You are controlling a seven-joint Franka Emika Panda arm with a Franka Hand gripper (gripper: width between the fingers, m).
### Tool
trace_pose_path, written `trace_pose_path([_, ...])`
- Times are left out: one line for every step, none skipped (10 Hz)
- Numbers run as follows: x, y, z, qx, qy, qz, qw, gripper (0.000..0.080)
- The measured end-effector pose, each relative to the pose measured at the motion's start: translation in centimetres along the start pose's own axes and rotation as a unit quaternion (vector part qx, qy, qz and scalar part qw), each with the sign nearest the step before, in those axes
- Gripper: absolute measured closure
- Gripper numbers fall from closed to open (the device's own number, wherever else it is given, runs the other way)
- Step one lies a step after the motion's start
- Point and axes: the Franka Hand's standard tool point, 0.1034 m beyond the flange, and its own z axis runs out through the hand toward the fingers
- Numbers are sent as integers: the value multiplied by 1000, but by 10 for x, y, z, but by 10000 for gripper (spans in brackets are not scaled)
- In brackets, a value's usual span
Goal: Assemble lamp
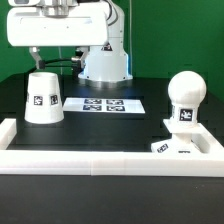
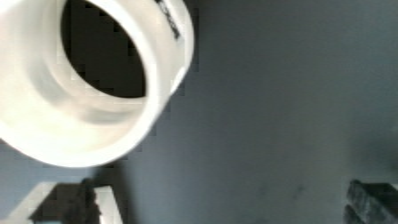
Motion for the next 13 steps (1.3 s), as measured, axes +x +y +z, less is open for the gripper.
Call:
trace_pose_path([-4, 1, 5, -3, 3, -2, 1000, 101])
trace_pose_path([-11, 3, 12, -4, 2, 0, 1000, 101])
trace_pose_path([-15, 4, 17, -4, -2, -1, 1000, 101])
trace_pose_path([-17, 5, 21, -6, -3, -1, 1000, 101])
trace_pose_path([-21, 6, 26, -8, -6, 0, 1000, 101])
trace_pose_path([-22, 6, 30, -8, -10, -1, 1000, 101])
trace_pose_path([-22, 5, 32, -8, -12, -2, 1000, 101])
trace_pose_path([-21, 5, 31, -8, -11, -3, 1000, 128])
trace_pose_path([-19, 5, 31, -9, -10, -4, 1000, 128])
trace_pose_path([-19, 5, 31, -9, -10, -4, 1000, 304])
trace_pose_path([-20, 5, 32, -9, -11, -4, 1000, 304])
trace_pose_path([-21, 5, 33, -9, -13, -5, 1000, 504])
trace_pose_path([-21, 5, 35, -9, -14, -6, 1000, 640])
